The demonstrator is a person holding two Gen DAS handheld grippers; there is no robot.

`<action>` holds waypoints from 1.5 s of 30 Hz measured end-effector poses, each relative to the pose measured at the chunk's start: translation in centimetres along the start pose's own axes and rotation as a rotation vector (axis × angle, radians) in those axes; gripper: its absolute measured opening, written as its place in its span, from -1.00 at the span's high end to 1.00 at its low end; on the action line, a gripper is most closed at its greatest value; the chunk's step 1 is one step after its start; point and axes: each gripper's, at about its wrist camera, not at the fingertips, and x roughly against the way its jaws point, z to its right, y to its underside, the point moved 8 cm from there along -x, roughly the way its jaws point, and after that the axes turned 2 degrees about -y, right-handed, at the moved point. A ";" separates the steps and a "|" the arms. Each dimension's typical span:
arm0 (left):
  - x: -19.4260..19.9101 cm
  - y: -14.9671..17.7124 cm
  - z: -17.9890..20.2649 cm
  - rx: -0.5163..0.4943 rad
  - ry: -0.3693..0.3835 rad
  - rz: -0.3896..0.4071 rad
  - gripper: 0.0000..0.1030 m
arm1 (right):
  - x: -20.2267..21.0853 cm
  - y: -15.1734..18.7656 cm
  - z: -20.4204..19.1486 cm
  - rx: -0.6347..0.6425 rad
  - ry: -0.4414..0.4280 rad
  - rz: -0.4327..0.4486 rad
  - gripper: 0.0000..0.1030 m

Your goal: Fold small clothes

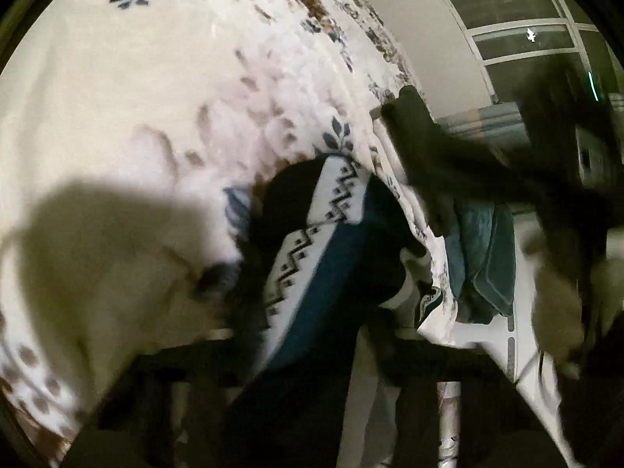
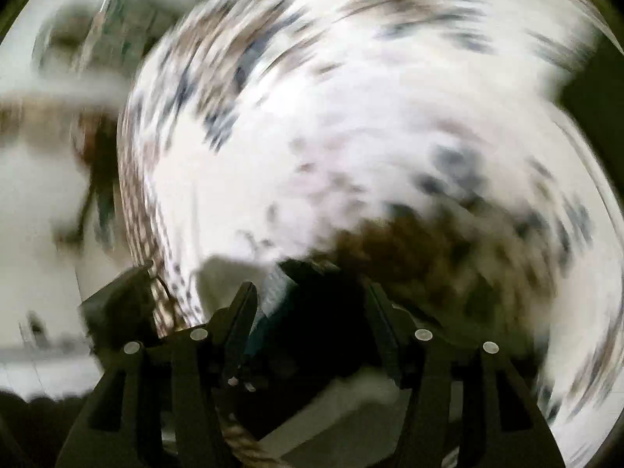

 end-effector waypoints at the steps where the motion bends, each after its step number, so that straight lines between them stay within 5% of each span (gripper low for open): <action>1: 0.0 0.0 0.0 0.002 0.007 0.008 0.41 | -1.5 -0.6 -1.1 0.074 0.009 -0.071 -0.15; 5: 0.2 0.2 -0.2 0.003 0.024 0.025 0.49 | -6.6 1.1 -2.8 0.350 0.177 -0.323 -0.01; 6: 0.3 0.3 -0.4 0.000 0.025 0.023 0.52 | -7.2 0.9 -1.9 0.355 0.222 -0.335 0.56; 9: 0.2 0.9 -0.7 -0.001 0.031 0.012 0.58 | -6.2 -2.3 2.7 0.001 0.138 -0.227 0.79; 10: 0.1 1.1 -1.0 0.007 0.030 0.005 0.58 | -5.5 -3.3 4.2 -0.079 0.113 -0.184 1.00; 12: 0.1 1.3 -1.4 0.030 0.024 -0.016 0.58 | -4.3 -4.7 6.3 -0.140 0.107 -0.113 1.00; 16: 0.7 0.0 -1.4 0.062 0.016 -0.045 0.46 | -0.8 -4.4 8.9 -0.268 -0.045 -0.061 0.91; 17: 0.9 -0.9 -1.3 0.063 0.011 -0.037 0.21 | 0.9 -3.8 9.5 -0.290 -0.068 -0.035 0.80; 19: 0.8 -2.9 -1.2 0.072 0.025 -0.024 0.07 | 4.7 -1.5 11.6 -0.351 -0.091 0.038 0.02; 20: 0.2 -3.7 -1.2 0.080 0.030 -0.030 0.07 | 6.4 0.1 12.8 -0.388 -0.104 0.077 -0.06; 25: -5.3 -8.3 -0.2 0.049 0.032 -0.113 0.13 | 11.0 9.5 18.3 -0.610 -0.145 0.193 -0.07; 26: -5.9 -8.6 0.0 0.031 0.021 -0.112 0.39 | 11.7 12.5 20.3 -0.672 -0.149 0.212 -0.09; 27: -6.4 -9.0 -0.1 0.017 0.001 -0.116 0.45 | 11.7 14.4 21.4 -0.710 -0.146 0.221 -0.16; 31: -6.6 -9.1 -0.5 0.049 0.012 -0.138 0.44 | 8.8 21.3 26.2 -0.825 -0.158 0.231 -0.20; 34: -6.0 -9.0 -0.7 0.032 -0.006 -0.150 0.30 | 5.0 21.7 26.7 -0.809 -0.234 0.260 -0.30; 36: -5.5 -8.9 -0.6 0.000 -0.049 -0.152 0.21 | 2.5 20.6 26.4 -0.795 -0.296 0.286 -0.30; 37: -5.0 -8.8 -0.5 -0.012 -0.067 -0.150 0.21 | 1.8 20.0 26.2 -0.794 -0.349 0.315 -0.11; 39: -3.8 -8.6 -0.2 -0.036 -0.121 -0.137 0.21 | 1.6 18.9 26.1 -0.783 -0.326 0.377 0.82; 42: -0.6 -7.9 -0.4 -0.132 -0.275 -0.096 0.21 | 4.2 18.7 26.9 -0.846 -0.282 0.521 0.83; 45: 2.4 -6.5 -2.7 -0.238 -0.511 -0.070 0.18 | 4.3 18.9 28.1 -0.881 -0.253 0.527 0.81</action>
